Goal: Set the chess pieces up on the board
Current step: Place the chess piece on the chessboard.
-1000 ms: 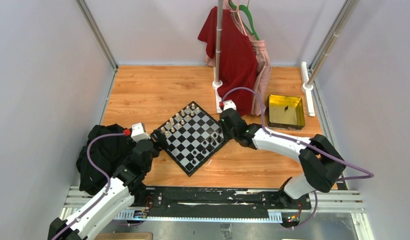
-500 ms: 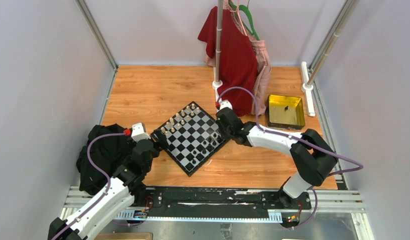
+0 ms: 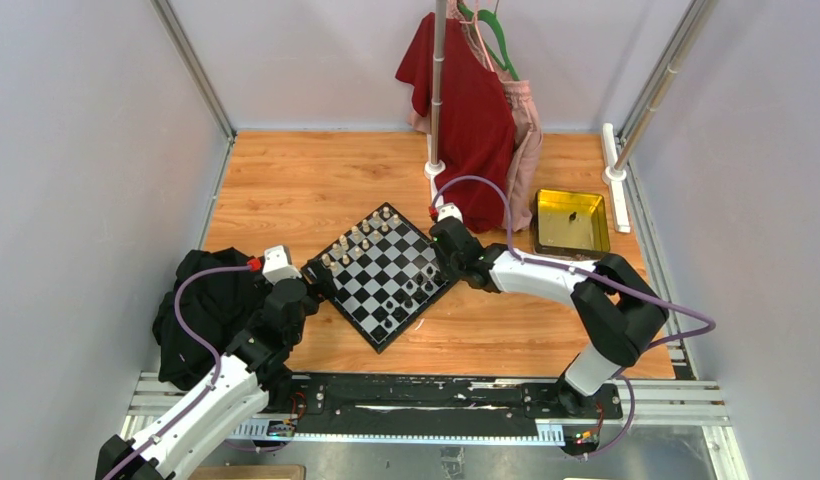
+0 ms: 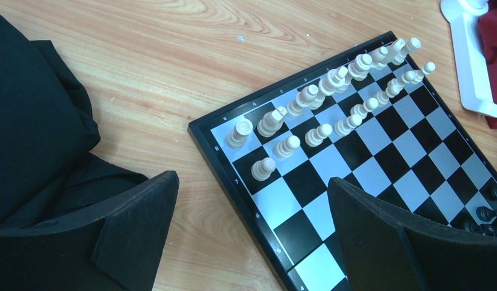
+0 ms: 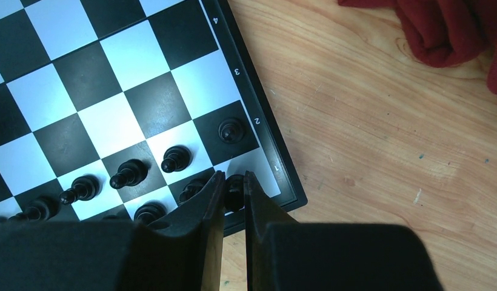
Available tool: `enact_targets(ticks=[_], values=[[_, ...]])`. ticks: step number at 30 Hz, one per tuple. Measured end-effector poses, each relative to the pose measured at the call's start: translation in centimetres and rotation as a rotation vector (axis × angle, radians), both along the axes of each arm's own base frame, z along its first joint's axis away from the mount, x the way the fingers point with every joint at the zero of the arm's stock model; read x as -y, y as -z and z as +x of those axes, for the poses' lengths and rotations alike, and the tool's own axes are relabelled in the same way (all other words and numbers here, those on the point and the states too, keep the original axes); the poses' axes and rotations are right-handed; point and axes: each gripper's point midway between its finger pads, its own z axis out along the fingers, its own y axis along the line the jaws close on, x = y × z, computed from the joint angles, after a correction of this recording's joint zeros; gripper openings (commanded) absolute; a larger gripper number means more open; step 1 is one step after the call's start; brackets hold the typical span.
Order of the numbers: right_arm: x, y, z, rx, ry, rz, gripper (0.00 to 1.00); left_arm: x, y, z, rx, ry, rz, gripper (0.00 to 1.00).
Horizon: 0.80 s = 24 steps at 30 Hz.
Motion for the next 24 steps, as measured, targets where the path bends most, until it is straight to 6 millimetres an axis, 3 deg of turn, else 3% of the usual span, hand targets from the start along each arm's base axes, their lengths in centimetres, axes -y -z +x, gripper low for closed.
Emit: enact_targets(ticks=[19, 24], values=[[0.16, 0.33, 0.23, 0.0, 0.007, 0.002, 0.09, 0.11, 0.11, -0.02, -0.005, 0.006, 0.0, 1.0], [0.39, 0.52, 0.27, -0.001, 0.012, 0.001, 0.15, 0.11, 0.11, -0.02, -0.005, 0.007, 0.002, 1.0]])
